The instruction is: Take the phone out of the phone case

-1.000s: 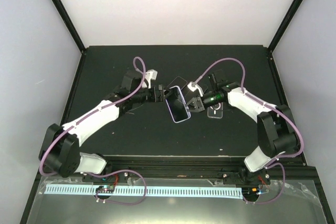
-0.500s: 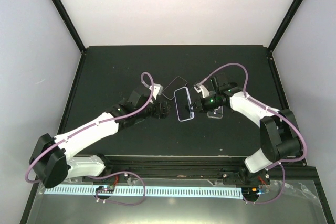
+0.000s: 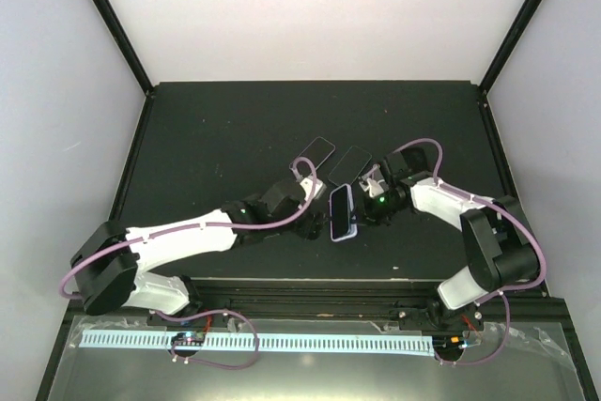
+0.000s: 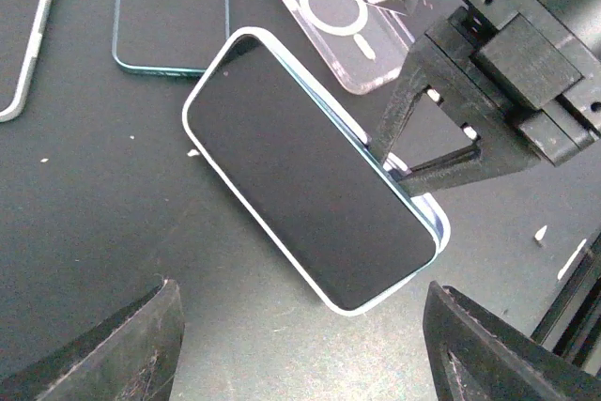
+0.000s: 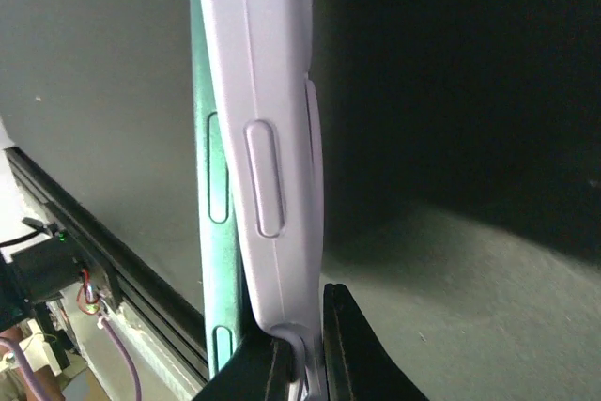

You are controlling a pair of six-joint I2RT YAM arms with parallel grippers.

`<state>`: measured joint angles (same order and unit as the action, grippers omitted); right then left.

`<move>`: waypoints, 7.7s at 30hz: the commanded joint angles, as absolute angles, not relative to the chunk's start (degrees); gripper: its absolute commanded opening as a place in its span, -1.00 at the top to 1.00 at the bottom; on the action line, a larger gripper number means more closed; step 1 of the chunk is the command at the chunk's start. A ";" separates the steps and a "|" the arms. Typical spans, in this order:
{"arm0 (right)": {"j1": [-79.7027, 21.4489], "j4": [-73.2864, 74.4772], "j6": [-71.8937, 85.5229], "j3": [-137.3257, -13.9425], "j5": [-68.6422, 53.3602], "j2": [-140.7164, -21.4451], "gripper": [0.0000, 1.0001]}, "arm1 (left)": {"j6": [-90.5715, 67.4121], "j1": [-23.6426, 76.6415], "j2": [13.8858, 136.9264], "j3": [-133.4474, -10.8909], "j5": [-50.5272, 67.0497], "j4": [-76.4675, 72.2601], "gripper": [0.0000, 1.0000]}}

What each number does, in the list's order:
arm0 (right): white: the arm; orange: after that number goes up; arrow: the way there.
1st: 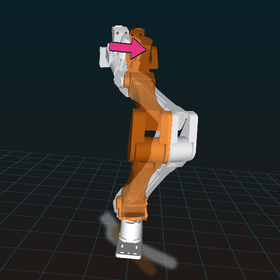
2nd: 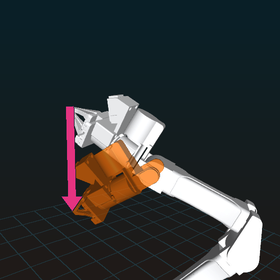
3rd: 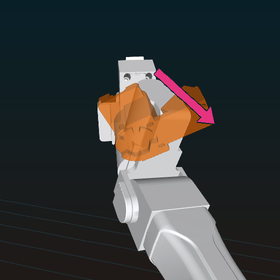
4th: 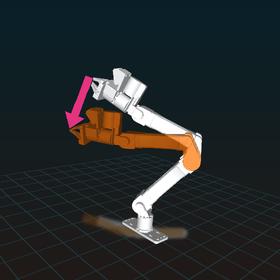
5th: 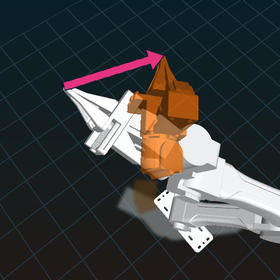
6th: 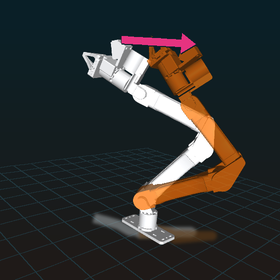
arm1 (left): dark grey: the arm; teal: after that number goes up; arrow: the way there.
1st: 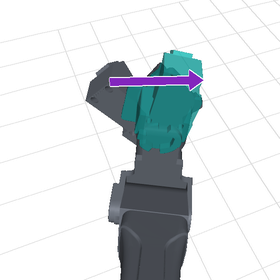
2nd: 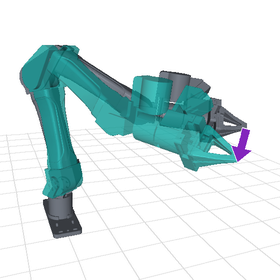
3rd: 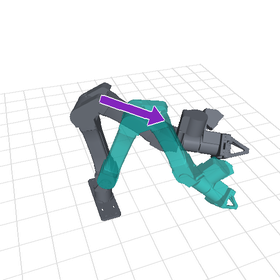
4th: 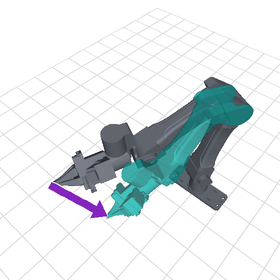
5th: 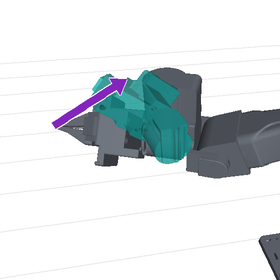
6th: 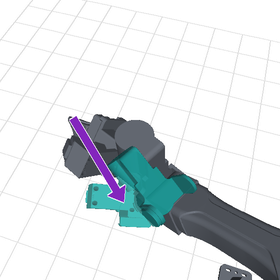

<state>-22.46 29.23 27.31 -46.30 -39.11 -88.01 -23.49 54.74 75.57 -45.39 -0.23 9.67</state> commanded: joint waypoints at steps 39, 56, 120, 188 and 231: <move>-22.50 25.33 30.89 -46.87 -39.02 -90.40 0.98 | -17.52 68.03 100.37 -60.87 -26.98 13.60 -0.33; -22.50 22.46 32.84 -45.36 -44.73 -89.43 0.98 | -17.40 68.79 104.95 -63.71 -33.71 17.49 -0.40; -11.67 18.27 -0.82 -40.32 -20.83 -51.71 0.98 | -35.01 57.92 87.11 -50.41 -48.37 40.74 0.97; 19.25 72.09 -42.34 -58.70 -18.32 -79.71 0.98 | -5.33 48.86 43.64 -44.99 -14.14 34.33 -0.98; 17.58 66.50 -37.16 -64.53 -26.37 -69.24 0.10 | -8.82 41.23 44.50 -44.75 -15.40 33.48 -0.98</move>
